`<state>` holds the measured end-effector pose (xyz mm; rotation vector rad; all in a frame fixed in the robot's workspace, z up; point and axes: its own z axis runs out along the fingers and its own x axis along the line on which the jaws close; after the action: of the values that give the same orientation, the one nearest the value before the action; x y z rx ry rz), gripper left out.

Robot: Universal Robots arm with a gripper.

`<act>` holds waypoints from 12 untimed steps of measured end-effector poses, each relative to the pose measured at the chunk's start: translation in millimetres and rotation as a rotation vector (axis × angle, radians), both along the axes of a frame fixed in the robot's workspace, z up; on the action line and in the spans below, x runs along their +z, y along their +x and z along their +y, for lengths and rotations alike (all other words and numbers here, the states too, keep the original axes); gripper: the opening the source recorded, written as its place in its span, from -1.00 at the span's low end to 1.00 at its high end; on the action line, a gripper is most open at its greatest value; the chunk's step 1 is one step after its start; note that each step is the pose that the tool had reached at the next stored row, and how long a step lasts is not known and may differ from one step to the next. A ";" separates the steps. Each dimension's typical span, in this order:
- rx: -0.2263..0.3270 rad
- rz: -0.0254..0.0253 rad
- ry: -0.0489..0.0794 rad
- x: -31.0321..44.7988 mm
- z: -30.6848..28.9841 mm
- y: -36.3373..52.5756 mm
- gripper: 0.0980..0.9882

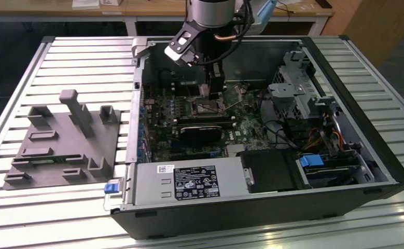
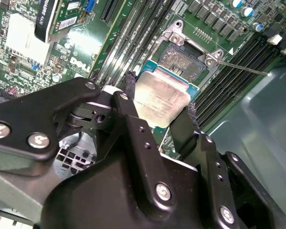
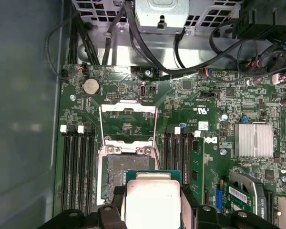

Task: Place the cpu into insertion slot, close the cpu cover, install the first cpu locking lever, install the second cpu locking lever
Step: 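Place the cpu into insertion slot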

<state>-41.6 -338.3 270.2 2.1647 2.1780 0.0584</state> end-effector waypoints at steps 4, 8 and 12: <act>-0.002 0.0000 -0.002 -2.9 1.4 0.0 0.00; -0.003 0.0000 -0.005 -6.5 3.0 0.0 0.00; -0.004 0.0000 -0.007 -11.6 4.1 0.0 0.00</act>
<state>-41.6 -334.2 258.6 2.1657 2.1704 0.0506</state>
